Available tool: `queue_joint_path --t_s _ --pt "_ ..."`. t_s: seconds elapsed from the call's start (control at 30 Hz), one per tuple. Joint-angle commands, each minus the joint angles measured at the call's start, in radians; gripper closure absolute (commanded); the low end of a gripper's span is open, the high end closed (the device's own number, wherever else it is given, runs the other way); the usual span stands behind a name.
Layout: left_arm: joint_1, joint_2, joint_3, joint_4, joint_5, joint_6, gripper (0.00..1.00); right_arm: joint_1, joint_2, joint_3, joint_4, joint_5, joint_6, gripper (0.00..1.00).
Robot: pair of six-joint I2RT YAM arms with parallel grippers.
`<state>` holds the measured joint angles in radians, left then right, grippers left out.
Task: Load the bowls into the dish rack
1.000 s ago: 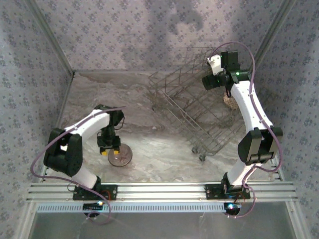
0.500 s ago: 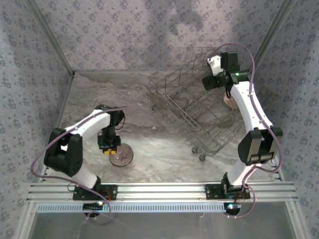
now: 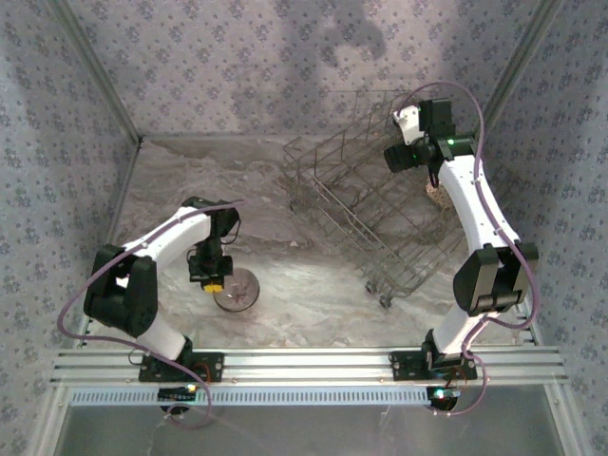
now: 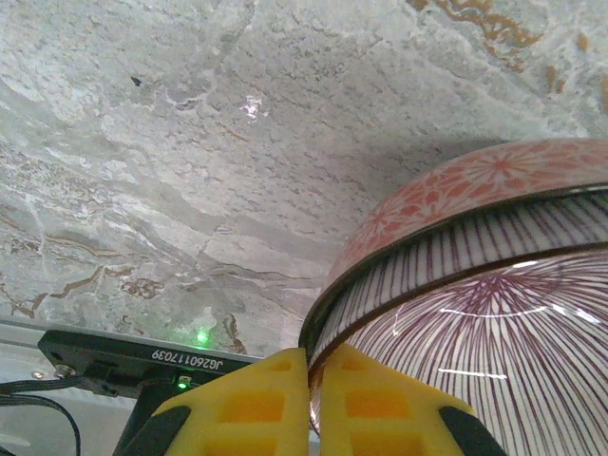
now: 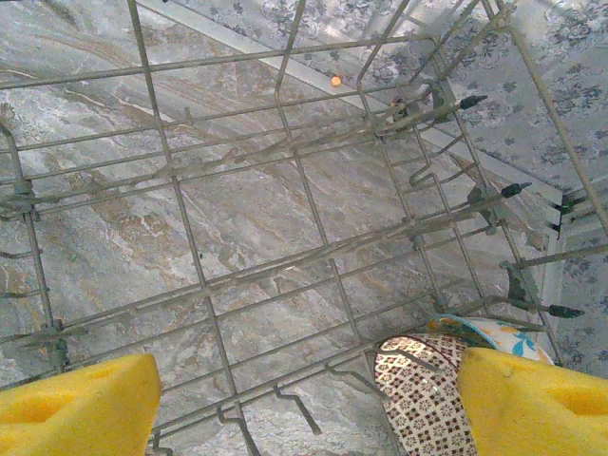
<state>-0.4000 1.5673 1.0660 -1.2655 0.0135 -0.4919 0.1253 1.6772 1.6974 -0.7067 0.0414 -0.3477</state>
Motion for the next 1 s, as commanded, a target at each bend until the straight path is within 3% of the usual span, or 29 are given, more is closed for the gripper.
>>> queue_joint_path --t_s 0.0,0.4,0.97 --pt "-0.005 -0.004 0.035 -0.002 0.003 0.001 0.94 0.008 -0.027 -0.010 0.007 0.017 0.002 0.16" --pt "-0.003 -0.001 0.049 -0.011 0.019 0.012 1.00 0.013 -0.024 -0.010 0.010 0.022 0.000 0.16" --pt "-0.001 -0.029 0.130 -0.046 0.072 0.064 1.00 0.021 -0.025 0.005 0.006 0.027 -0.002 0.16"
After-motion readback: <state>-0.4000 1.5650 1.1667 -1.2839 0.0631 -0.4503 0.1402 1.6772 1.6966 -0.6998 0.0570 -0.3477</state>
